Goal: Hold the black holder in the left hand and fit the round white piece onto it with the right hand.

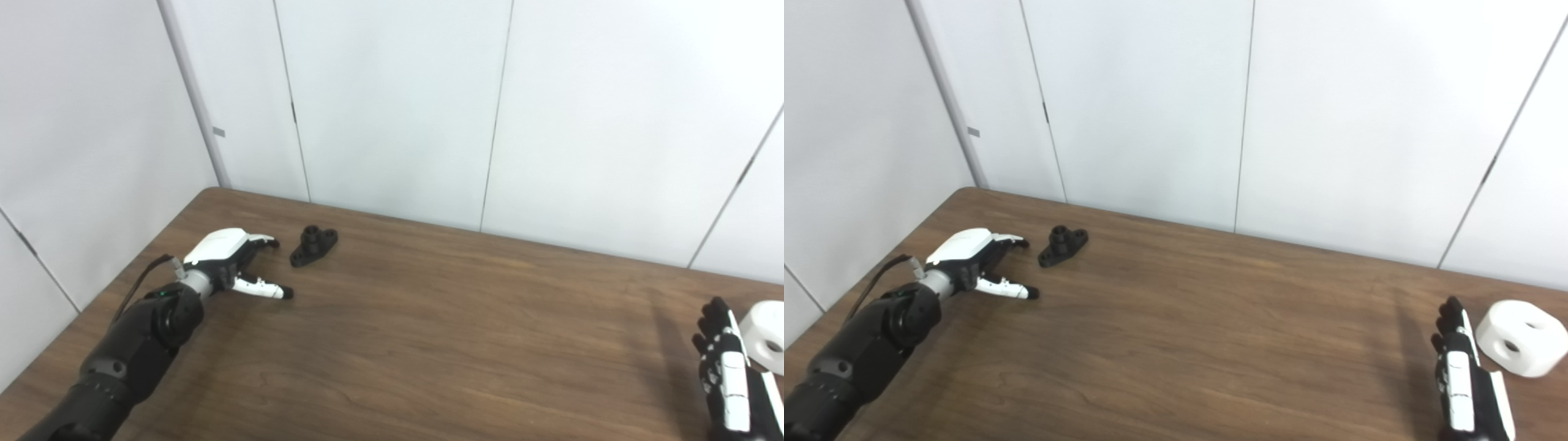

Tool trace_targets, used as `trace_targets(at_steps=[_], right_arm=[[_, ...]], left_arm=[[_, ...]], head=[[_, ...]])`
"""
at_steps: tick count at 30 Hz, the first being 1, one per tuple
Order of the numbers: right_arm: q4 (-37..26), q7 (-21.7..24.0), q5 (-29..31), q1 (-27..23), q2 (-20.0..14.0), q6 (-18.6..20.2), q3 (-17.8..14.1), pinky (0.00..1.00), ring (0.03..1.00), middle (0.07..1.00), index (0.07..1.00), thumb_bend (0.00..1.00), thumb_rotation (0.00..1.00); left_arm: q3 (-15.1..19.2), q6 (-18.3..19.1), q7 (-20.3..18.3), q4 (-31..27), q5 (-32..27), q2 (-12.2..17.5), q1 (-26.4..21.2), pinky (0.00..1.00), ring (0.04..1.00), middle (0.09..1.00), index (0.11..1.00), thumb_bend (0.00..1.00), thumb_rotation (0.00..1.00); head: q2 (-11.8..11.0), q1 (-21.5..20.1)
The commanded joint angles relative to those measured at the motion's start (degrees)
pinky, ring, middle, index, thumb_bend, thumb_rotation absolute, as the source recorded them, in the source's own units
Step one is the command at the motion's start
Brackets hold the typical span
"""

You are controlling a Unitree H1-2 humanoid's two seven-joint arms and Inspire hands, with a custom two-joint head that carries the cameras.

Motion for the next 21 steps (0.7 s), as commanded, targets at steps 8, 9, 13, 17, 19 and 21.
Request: trace_targets(at_steps=[8,9,13,17,19,21], right_arm=[[0.1,0.1,0.7,2.6,0.8,-0.3,0.0,1.0,1.0,0.994,0.994,0.32,1.0],[0.1,0.1,0.9,2.6,0.8,-0.3,-0.1,1.0,1.0,0.994,0.995,0.32,1.0],[-0.5,-0.1,0.6,2.8,1.0,0.0,0.0,1.0,1.0,0.99,0.991,0.31,1.0],[-1.3,-0.3,0.2,3.0,1.1,0.5,0.1,1.0,1.0,0.984,0.982,0.32,1.0],[-1.5,0.0,0.8,3.0,1.3,0.6,0.2,1.0,1.0,0.985,0.983,0.32,1.0],[-1.6,-0.2,0.4,3.0,1.4,0.7,0.2,1.0,1.0,0.984,0.984,0.32,1.0]], left_arm=[[-0.1,-1.7,0.3,3.3,-2.7,1.2,-4.9,0.94,0.919,0.89,0.845,0.99,0.54],[-0.1,-1.9,0.4,3.7,-3.0,1.1,-5.1,0.94,0.919,0.888,0.84,1.0,0.54],[-0.3,-2.1,0.6,4.9,-3.4,0.6,-5.7,0.93,0.917,0.885,0.831,0.99,0.52],[-0.5,-2.1,0.5,5.9,-3.8,0.0,-6.4,0.94,0.923,0.889,0.83,0.99,0.51],[-0.5,-2.1,0.6,6.2,-4.0,-0.3,-6.7,0.94,0.924,0.888,0.827,0.99,0.5],[-0.8,-1.9,0.8,6.5,-3.9,-0.6,-7.0,0.94,0.924,0.887,0.825,0.98,0.5]], head=[[0.3,-0.1],[0.3,-0.1],[0.5,-0.3],[0.6,-0.5],[0.8,-0.7],[0.9,-1.0]])
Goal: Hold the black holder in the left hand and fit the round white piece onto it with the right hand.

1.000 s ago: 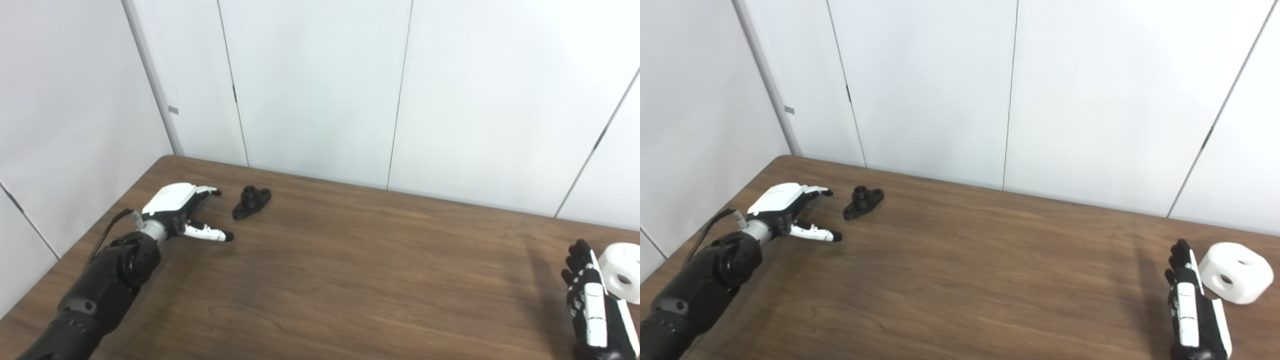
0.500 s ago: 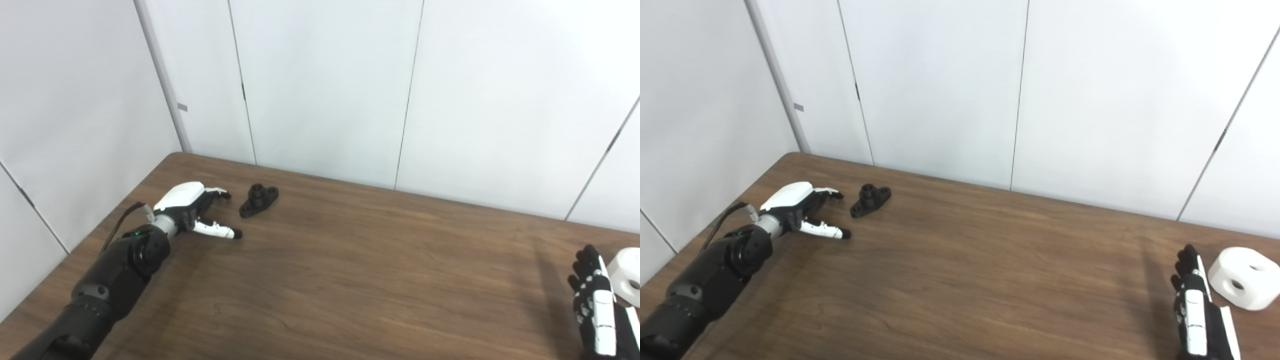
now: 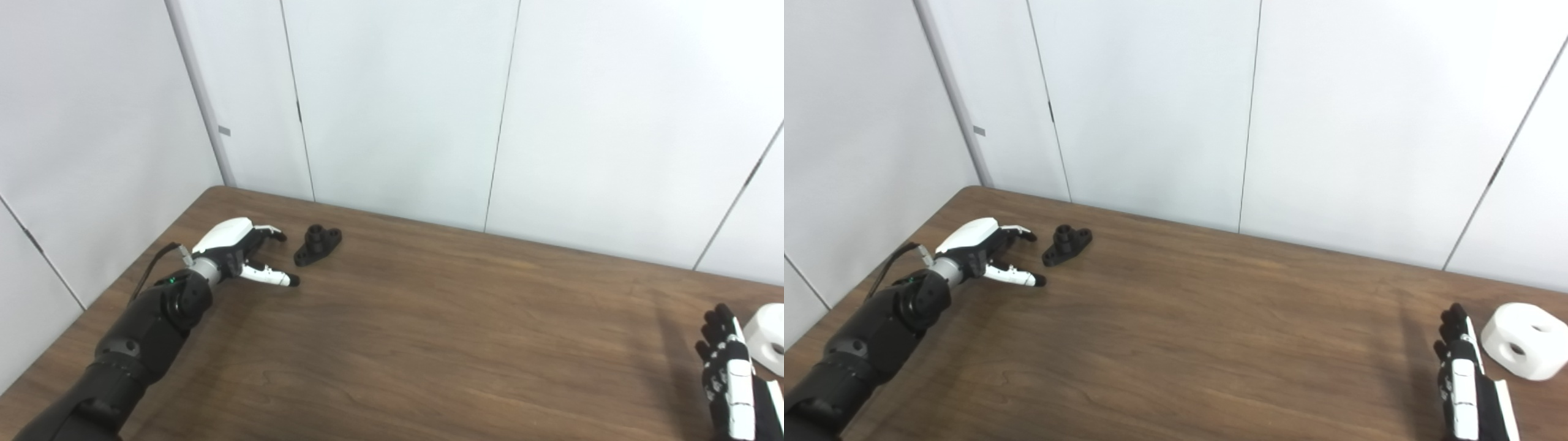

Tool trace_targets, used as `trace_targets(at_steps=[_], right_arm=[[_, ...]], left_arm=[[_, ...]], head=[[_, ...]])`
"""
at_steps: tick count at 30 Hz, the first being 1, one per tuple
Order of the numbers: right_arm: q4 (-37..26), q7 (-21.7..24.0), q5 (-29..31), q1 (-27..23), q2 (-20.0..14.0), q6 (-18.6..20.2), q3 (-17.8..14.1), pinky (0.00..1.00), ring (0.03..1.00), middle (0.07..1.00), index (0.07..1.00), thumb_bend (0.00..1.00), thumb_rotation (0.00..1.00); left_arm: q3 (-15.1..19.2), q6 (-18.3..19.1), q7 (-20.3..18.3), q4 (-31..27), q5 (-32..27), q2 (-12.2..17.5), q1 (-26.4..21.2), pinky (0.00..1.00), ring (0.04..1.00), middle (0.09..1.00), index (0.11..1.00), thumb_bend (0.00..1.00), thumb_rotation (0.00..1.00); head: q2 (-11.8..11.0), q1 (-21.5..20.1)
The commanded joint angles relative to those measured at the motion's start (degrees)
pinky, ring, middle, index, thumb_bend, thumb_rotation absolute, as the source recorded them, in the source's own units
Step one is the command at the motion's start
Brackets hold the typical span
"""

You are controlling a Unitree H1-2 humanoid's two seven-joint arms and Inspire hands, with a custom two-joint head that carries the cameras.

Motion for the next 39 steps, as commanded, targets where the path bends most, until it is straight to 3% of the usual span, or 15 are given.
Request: trace_targets(at_steps=[1,20,35,39], right_arm=[[0.4,-0.2,-0.2,1.7,1.0,-0.2,0.3,1.0,1.0,0.985,0.986,0.32,1.0],[0.0,-1.1,-2.1,1.6,2.3,0.5,0.7,1.0,0.992,0.978,0.979,0.36,1.0],[-0.3,-1.3,-3.0,1.9,2.5,0.0,0.9,1.0,0.987,0.972,0.975,0.35,1.0],[-0.4,-1.4,-3.1,2.1,2.8,0.0,0.8,1.0,0.984,0.968,0.971,0.36,1.0]], left_arm=[[-0.5,-0.2,0.5,0.3,-0.1,0.5,-2.8,0.94,0.924,0.887,0.824,0.98,0.5],[-1.9,0.4,0.7,0.1,-0.5,-1.8,-4.7,0.95,0.926,0.89,0.831,0.97,0.46],[-3.4,-1.6,2.1,4.3,-0.2,-2.5,-6.5,0.94,0.922,0.888,0.824,0.99,0.46],[-3.1,-2.2,3.8,4.7,-0.6,-2.9,-6.8,0.93,0.915,0.873,0.799,0.96,0.37]], head=[[0.2,-0.3],[0.1,-1.5],[0.4,-1.9],[0.1,-2.3]])
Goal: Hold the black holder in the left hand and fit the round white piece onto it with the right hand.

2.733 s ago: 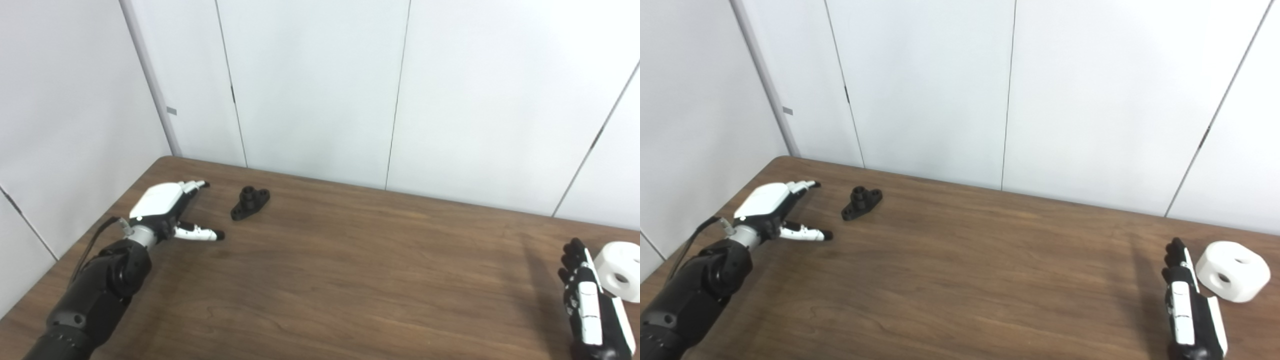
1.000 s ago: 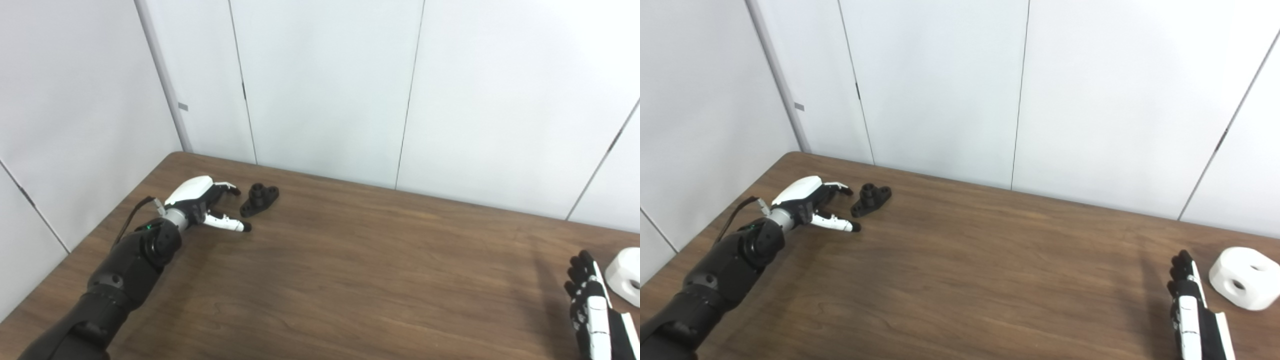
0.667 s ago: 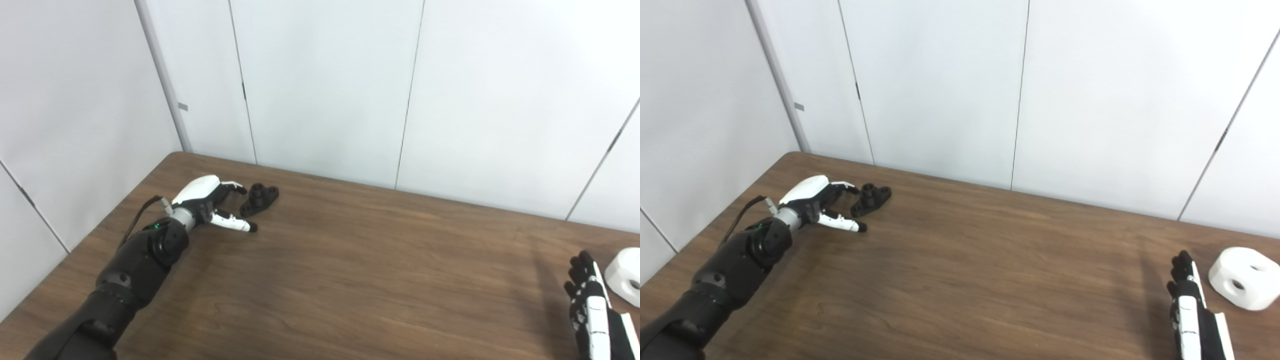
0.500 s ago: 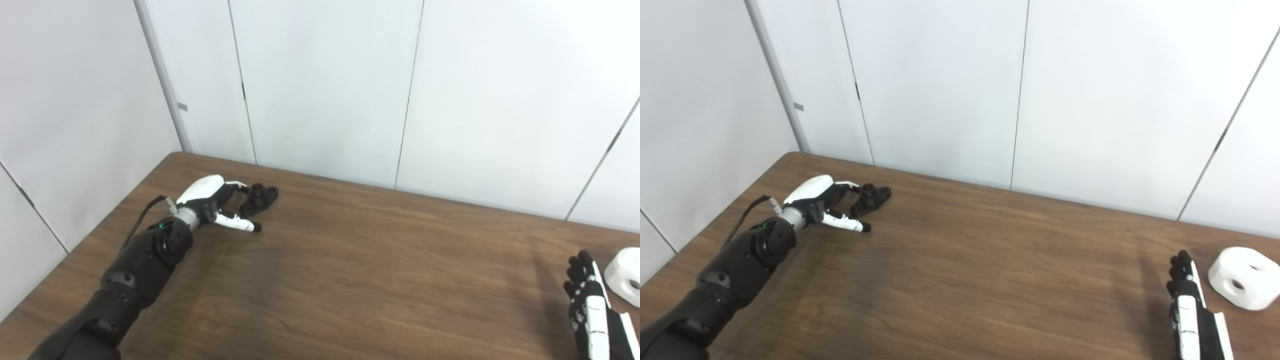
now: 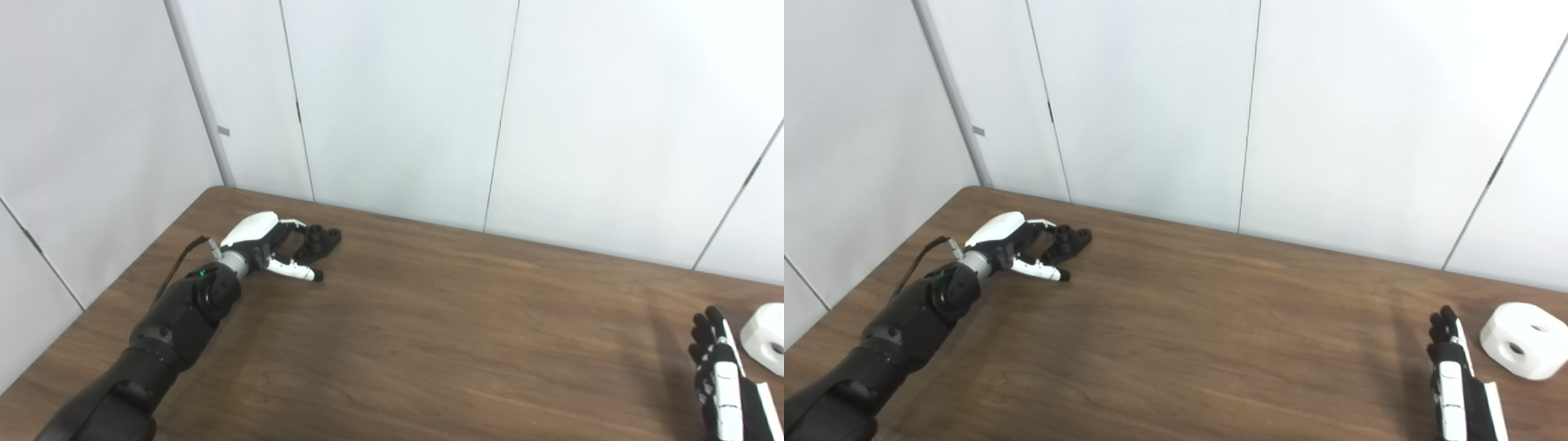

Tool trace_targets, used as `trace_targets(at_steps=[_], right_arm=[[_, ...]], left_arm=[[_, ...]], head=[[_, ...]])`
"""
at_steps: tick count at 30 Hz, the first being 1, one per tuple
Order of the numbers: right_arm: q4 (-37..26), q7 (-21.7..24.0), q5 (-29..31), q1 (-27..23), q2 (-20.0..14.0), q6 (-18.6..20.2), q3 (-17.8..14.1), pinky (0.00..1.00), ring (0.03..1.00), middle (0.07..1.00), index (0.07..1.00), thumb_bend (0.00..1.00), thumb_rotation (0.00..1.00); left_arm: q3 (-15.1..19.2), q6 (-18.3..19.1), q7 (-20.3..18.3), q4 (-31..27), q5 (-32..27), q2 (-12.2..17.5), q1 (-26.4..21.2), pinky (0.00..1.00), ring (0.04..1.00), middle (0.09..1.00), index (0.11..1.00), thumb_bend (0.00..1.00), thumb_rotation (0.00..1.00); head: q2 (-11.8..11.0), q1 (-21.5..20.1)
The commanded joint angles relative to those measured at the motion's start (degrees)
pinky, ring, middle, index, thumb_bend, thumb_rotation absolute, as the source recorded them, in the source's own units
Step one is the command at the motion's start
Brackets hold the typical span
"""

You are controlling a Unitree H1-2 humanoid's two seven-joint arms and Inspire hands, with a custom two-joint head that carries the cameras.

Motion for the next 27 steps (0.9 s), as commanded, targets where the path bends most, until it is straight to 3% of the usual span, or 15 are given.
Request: trace_targets(at_steps=[1,3,5,8,9,10,12,19,27], right_arm=[[0.9,-0.5,0.1,1.5,1.1,-0.9,0.3,1.0,0.983,0.967,0.971,0.36,1.0],[0.7,-0.3,0.2,1.6,1.2,-0.8,0.4,1.0,0.993,0.979,0.984,0.36,1.0],[0.5,-0.6,0.0,1.7,1.4,-0.7,0.5,1.0,0.995,0.981,0.986,0.36,1.0],[0.1,-0.9,-0.7,1.9,1.6,-0.4,0.6,1.0,0.989,0.976,0.981,0.37,1.0],[-0.2,-0.9,-0.7,1.9,1.7,-0.2,0.6,1.0,0.987,0.974,0.978,0.37,1.0],[-0.3,-0.9,-0.7,2.0,1.8,-0.1,0.6,1.0,0.988,0.974,0.978,0.38,1.0],[-0.6,-1.0,-0.9,2.0,1.8,0.1,0.7,1.0,0.99,0.977,0.981,0.38,1.0],[-1.4,-1.0,-0.8,2.1,2.0,0.9,0.5,1.0,0.994,0.978,0.98,0.38,1.0],[-1.9,-1.2,-0.8,2.1,2.0,0.9,0.3,1.0,0.992,0.981,0.983,0.37,1.0]], left_arm=[[0.4,-1.3,1.8,0.0,-0.5,-0.1,-2.4,0.91,0.905,0.863,0.782,0.94,0.32],[0.4,-1.7,3.3,0.7,-0.3,-0.4,-2.7,0.87,0.886,0.845,0.743,0.92,0.24],[0.3,-2.7,4.8,1.6,-0.2,-0.6,-3.0,0.85,0.878,0.837,0.726,0.92,0.22],[0.1,-5.9,9.2,4.2,0.5,-1.3,-3.6,0.8,0.845,0.792,0.636,0.92,0.11],[-0.2,-7.2,11.0,5.2,1.2,-1.5,-3.8,0.79,0.836,0.775,0.564,0.73,0.08],[-0.8,-8.3,12.7,6.2,2.0,-1.5,-4.1,0.78,0.821,0.751,0.517,0.61,0.06],[-1.7,-10.1,14.7,7.7,2.8,-1.5,-4.6,0.8,0.817,0.726,0.491,0.54,0.05],[-3.4,-11.5,15.7,8.8,3.3,-1.4,-5.3,0.92,0.869,0.704,0.482,0.52,0.05],[-3.9,-11.3,14.6,6.1,3.0,-0.7,-4.6,0.93,0.881,0.711,0.483,0.52,0.05]], head=[[0.0,0.0],[-0.2,-0.1],[-0.1,-0.5],[0.0,-0.6],[0.0,-0.7],[0.0,-0.7],[0.1,-0.9],[0.4,-1.0],[0.8,-0.8]])
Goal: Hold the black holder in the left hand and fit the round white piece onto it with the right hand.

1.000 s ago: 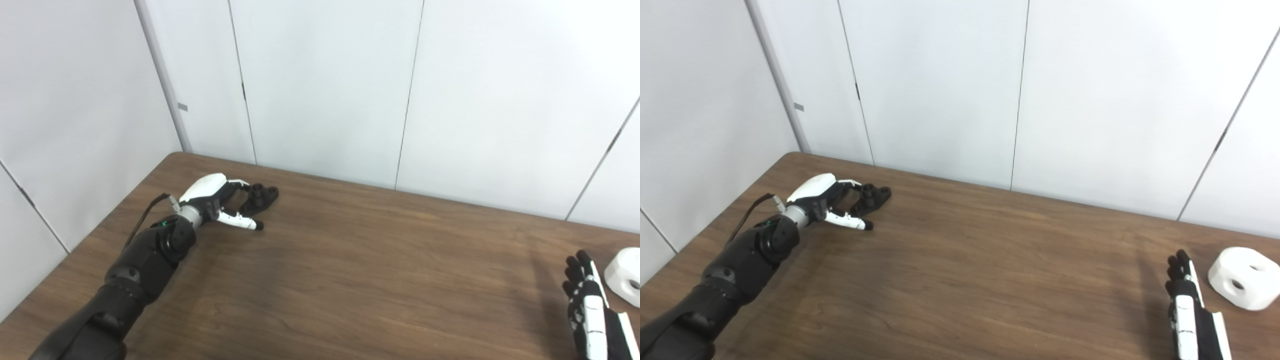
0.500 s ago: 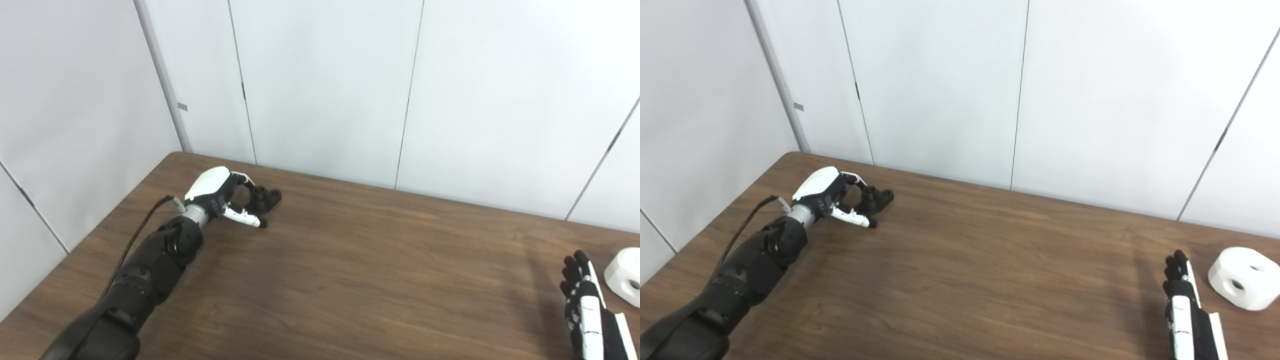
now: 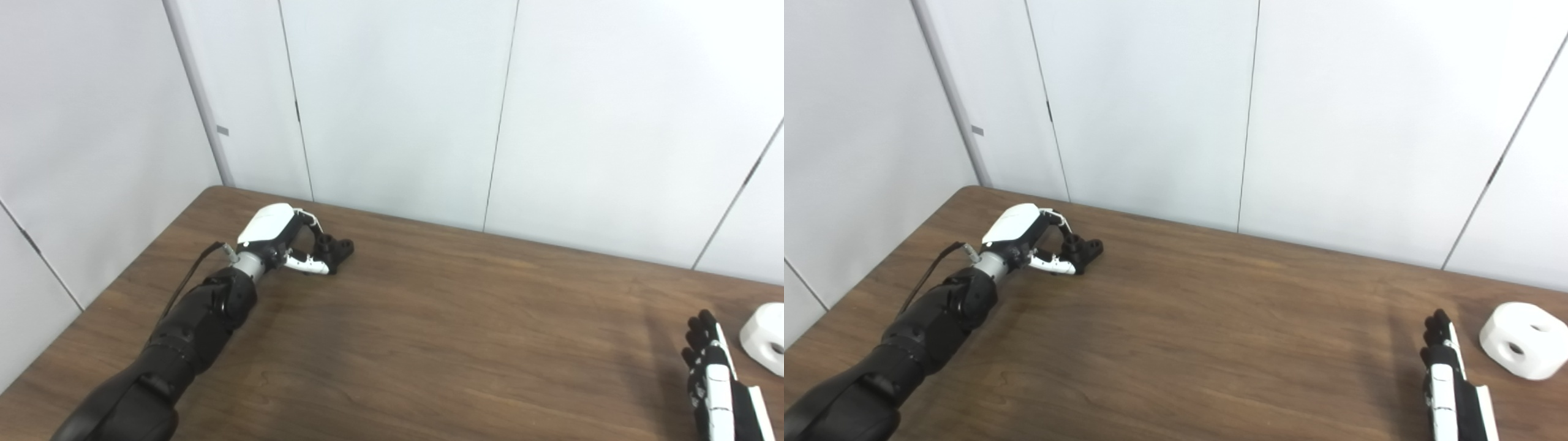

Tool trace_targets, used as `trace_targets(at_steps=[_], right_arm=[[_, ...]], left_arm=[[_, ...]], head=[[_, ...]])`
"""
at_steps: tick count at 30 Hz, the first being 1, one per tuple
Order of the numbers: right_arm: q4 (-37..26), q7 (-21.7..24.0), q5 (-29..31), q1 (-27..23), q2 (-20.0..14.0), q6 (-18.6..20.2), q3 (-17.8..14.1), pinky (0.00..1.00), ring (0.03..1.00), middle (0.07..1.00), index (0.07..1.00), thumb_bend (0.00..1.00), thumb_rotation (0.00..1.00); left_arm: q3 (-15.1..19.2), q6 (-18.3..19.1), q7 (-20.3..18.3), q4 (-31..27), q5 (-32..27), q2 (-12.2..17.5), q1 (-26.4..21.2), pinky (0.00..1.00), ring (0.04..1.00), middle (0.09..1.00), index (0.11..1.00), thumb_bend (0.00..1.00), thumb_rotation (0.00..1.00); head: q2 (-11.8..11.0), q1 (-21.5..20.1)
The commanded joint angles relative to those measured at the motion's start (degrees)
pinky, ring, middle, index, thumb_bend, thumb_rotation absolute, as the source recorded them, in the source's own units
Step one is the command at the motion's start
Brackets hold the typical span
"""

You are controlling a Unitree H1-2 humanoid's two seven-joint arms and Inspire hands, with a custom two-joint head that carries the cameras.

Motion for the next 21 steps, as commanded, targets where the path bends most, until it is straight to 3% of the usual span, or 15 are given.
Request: trace_targets(at_steps=[1,8,12,15,21], right_arm=[[0.1,-0.5,0.3,1.0,0.7,-0.7,0.1,1.0,0.991,0.981,0.982,0.37,1.0],[0.1,-0.8,0.0,0.8,0.7,-1.0,0.1,0.99,0.98,0.972,0.974,0.4,1.0],[-0.2,-0.7,0.7,0.9,0.6,-1.2,0.0,1.0,0.984,0.976,0.974,0.39,1.0],[-0.1,-0.6,1.0,0.9,0.5,-1.5,0.0,1.0,0.985,0.978,0.976,0.4,1.0],[-0.8,-0.9,0.5,1.2,0.5,-0.8,0.2,0.99,0.984,0.973,0.967,0.45,1.0]], left_arm=[[0.0,-0.8,-0.3,-2.3,0.5,1.9,-1.6,0.93,0.882,0.713,0.483,0.52,0.05],[-0.7,-0.1,-2.2,-6.2,1.8,3.0,-0.3,0.93,0.892,0.737,0.483,0.52,0.05],[-0.1,0.9,-2.9,-9.5,2.0,2.4,1.3,0.98,0.925,0.758,0.483,0.52,0.05],[0.4,3.2,-3.4,-12.7,2.0,0.9,2.9,1.0,0.986,0.811,0.483,0.52,0.05],[0.8,5.7,-6.6,-19.1,0.6,-2.2,6.2,1.0,1.0,0.892,0.482,0.53,0.06]], head=[[0.0,0.0],[0.6,-0.9],[0.8,-1.4],[1.3,-2.1],[2.3,-3.7]])
